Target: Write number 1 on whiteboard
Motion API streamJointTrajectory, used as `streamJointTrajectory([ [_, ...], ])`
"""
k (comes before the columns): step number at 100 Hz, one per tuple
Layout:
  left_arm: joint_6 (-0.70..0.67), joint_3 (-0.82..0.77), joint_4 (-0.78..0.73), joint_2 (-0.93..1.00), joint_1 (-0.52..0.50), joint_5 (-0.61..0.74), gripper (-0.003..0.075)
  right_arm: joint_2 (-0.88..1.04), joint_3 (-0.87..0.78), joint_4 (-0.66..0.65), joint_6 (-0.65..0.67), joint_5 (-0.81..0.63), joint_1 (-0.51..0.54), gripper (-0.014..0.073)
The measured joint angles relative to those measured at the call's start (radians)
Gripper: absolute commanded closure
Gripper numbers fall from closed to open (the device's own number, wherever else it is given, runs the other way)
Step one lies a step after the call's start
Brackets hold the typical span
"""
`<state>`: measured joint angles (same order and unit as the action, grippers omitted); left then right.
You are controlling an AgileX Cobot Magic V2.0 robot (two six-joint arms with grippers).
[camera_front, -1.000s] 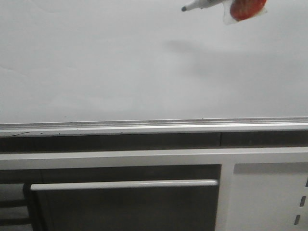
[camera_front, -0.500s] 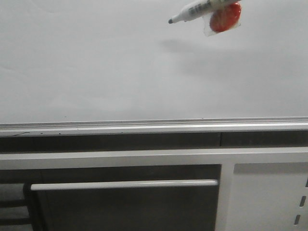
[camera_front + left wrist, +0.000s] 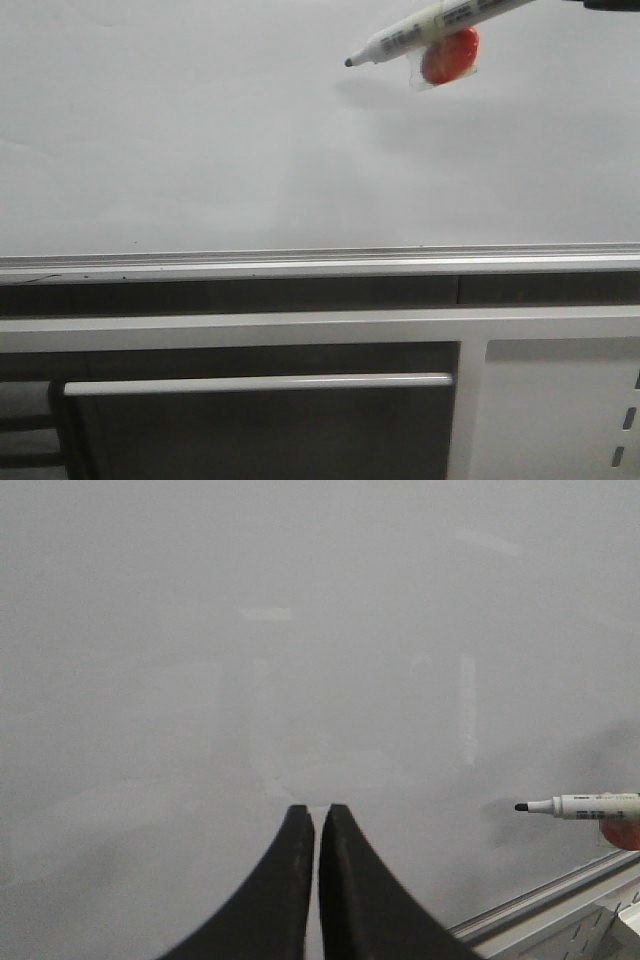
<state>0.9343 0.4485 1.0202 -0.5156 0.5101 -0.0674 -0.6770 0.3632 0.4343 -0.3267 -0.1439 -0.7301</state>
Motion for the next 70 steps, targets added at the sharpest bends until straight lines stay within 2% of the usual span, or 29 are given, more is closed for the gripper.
streamJointTrajectory([
  [70,0.000,0.000,0.000,0.000,0.000,0.001,0.0741,-0.076,0.000,-0.007,0.000,-0.055,0.000,0.0638],
])
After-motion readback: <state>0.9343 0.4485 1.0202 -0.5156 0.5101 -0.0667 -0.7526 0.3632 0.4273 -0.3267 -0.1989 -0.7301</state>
